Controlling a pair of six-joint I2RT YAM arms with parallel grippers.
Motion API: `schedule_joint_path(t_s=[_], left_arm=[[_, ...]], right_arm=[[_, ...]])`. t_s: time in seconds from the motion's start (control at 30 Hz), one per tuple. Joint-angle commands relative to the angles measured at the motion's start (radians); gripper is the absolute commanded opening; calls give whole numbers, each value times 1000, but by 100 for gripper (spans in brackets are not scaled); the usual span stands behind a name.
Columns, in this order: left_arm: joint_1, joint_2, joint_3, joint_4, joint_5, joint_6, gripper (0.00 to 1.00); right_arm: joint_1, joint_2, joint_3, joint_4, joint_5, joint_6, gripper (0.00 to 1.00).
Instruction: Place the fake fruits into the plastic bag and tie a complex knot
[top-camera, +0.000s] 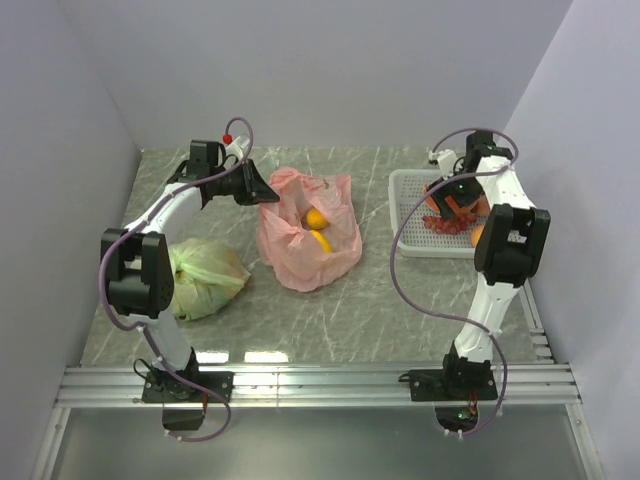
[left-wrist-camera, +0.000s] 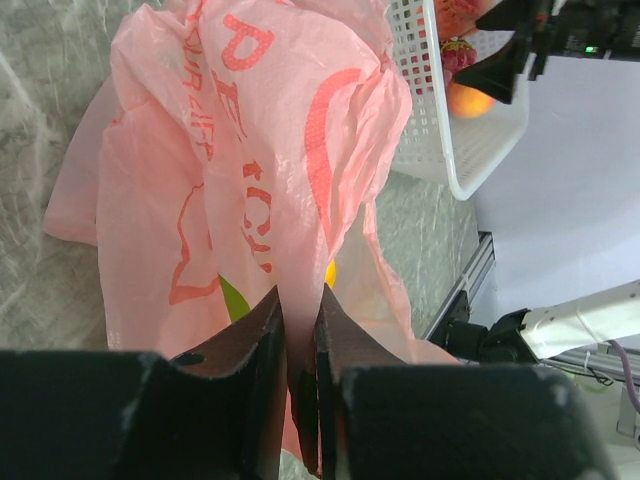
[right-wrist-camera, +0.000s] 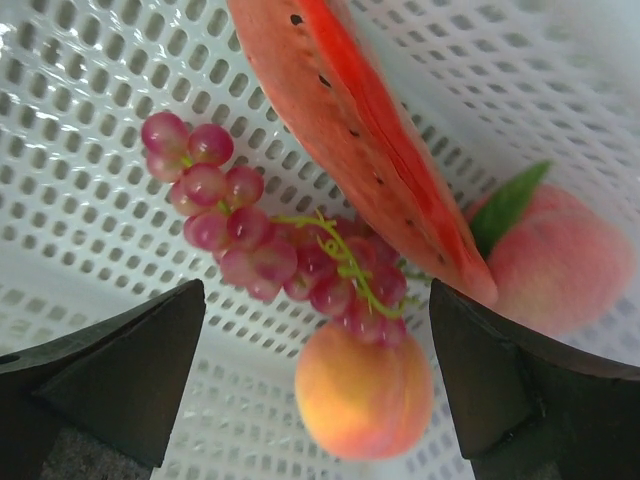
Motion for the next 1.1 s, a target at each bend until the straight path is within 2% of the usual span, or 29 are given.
schedule_joint_path(t_s=[0.0, 0.2, 0.4, 0.63, 0.7, 0.73, 0.8, 0.83, 0.9, 0.93, 0.97, 1.0, 1.07], left_arm=[[1, -56, -1, 37, 41, 18, 20], [1, -56, 1, 17, 35, 30, 20], [0, -53, 1, 11, 35, 33, 20], [1, -38, 16, 5, 35, 33, 20], [1, -32, 19, 7, 33, 35, 20], [1, -29, 21, 5, 32, 35, 20], [1, -27, 22, 7, 33, 33, 20], [1, -26, 27, 5, 33, 33, 20], [1, -24, 30, 7, 36, 33, 20], [1, -26, 31, 7, 38, 33, 19], [1, -27, 31, 8, 42, 33, 19], [1, -27, 31, 10, 44, 29, 19], [1, -30, 28, 17, 56, 27, 19]], right_arm=[[3, 22, 3, 24, 17, -95, 99], [8, 59, -21, -5, 15, -109, 96], [12, 45, -82, -75, -22, -138, 81], [19, 88, -83, -68, -11, -109, 80], [28, 94, -97, -22, 7, -100, 73], [29, 97, -114, 0, 35, -78, 63], [29, 102, -116, 14, 40, -70, 54], [31, 93, -108, 12, 37, -60, 45], [29, 71, -99, -14, 6, -55, 36], [29, 39, -84, -25, -5, -50, 16], [31, 24, -70, -40, -40, -47, 7], [31, 10, -27, -81, -61, -41, 1], [29, -26, 34, -135, -127, -15, 0]])
